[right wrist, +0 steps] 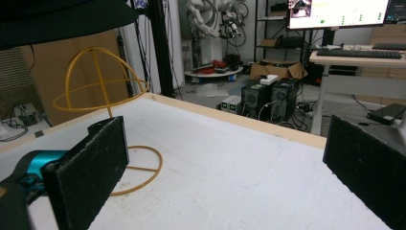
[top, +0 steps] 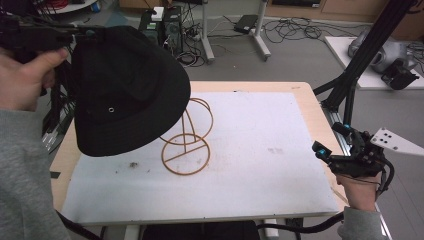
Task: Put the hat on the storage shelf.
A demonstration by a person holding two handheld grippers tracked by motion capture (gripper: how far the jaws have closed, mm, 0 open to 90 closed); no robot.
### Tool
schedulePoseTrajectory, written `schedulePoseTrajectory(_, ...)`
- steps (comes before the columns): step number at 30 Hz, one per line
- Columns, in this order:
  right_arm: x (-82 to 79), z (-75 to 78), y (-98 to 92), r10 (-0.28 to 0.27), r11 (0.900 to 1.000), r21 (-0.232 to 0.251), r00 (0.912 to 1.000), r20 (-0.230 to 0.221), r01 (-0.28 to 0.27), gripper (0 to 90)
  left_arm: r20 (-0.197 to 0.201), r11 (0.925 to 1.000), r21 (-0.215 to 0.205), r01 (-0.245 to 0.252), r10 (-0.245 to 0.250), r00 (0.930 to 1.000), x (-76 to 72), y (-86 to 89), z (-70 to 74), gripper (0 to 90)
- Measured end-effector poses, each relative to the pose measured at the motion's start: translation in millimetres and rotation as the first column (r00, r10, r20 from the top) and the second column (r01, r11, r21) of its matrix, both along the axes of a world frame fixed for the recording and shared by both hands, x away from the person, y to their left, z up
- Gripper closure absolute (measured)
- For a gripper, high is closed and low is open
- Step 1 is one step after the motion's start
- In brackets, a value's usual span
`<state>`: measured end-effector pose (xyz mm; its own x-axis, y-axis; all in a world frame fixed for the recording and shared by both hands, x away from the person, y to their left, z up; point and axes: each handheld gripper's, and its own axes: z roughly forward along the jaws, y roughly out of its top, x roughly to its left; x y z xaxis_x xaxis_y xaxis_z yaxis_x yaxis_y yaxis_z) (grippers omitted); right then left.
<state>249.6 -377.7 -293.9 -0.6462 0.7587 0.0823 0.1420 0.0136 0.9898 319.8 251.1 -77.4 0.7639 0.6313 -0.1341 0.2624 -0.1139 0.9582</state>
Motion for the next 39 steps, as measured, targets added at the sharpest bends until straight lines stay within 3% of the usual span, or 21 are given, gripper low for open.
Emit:
schedulePoseTrajectory(6,-1.1,0.6,-1.6,-0.001,1.000,0.004,1.0000,0.004,0.001,0.8,0.026,0.9987,-0.031,0.042,-0.041,0.9988,0.4,-18.4,0.3,87.7)
schedulePoseTrajectory(12,-3.2,3.0,-2.9,-0.004,1.000,0.014,0.9999,0.011,0.004,0.8,0.009,0.9976,0.004,0.069,-0.069,0.9976,6.6,-40.3,-6.3,87.7)
schedulePoseTrajectory(23,-5.9,6.0,-5.1,-0.003,1.000,0.014,0.9997,0.023,0.002,0.8,-0.006,0.9923,0.028,0.120,-0.120,0.9927,14.5,-74.5,-20.4,87.7)
schedulePoseTrajectory(39,-8.1,8.5,-4.8,-0.003,1.000,0.005,0.9992,0.040,0.002,0.8,-0.034,0.9893,0.026,0.143,-0.142,0.9892,26.2,-93.5,-52.6,87.7)
